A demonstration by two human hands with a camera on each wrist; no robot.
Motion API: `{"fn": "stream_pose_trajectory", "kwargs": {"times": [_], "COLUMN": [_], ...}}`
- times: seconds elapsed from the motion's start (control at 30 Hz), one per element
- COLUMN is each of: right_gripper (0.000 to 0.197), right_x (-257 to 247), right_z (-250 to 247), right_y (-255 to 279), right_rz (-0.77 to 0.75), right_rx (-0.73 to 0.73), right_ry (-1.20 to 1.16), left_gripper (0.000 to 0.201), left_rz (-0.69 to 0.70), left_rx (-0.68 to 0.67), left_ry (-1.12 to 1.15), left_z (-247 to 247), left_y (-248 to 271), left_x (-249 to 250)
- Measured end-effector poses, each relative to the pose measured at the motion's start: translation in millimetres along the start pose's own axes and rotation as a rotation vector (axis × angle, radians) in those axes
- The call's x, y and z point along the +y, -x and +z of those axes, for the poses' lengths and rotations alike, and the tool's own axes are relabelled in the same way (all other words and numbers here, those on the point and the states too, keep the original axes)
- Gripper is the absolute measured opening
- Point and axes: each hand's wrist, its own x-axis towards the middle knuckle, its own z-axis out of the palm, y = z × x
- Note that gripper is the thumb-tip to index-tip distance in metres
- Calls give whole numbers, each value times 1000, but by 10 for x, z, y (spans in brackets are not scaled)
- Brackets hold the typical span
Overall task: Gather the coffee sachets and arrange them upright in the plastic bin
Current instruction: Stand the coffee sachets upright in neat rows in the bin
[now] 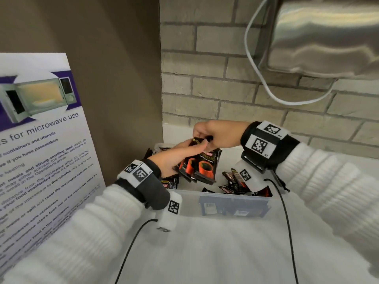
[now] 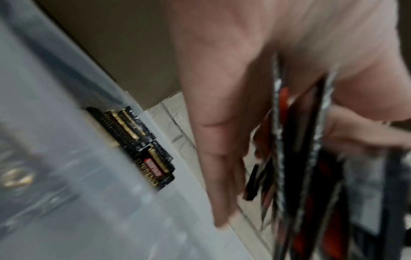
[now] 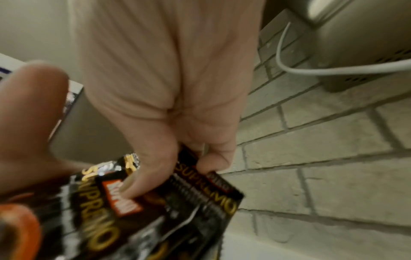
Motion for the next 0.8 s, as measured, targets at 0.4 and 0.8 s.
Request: {"fn": "stream_pose_trajectory", "kwargs": {"times": [0.4,0.8], "right_gripper": [47,20], "right_x": [-199,-350], "right_z": [308,984], "right_y": [-298,-235], "right_rz": [61,247], "right_rx": [616,678], "right_ry": [-432,-1234], "left_gripper": [30,27], "left_rz": [146,112], "left_rx": [159,303], "left_ry": [478,509], "left_z": [-275,-375], "left_y": [35,164], "left_x": [-184,-311]}}
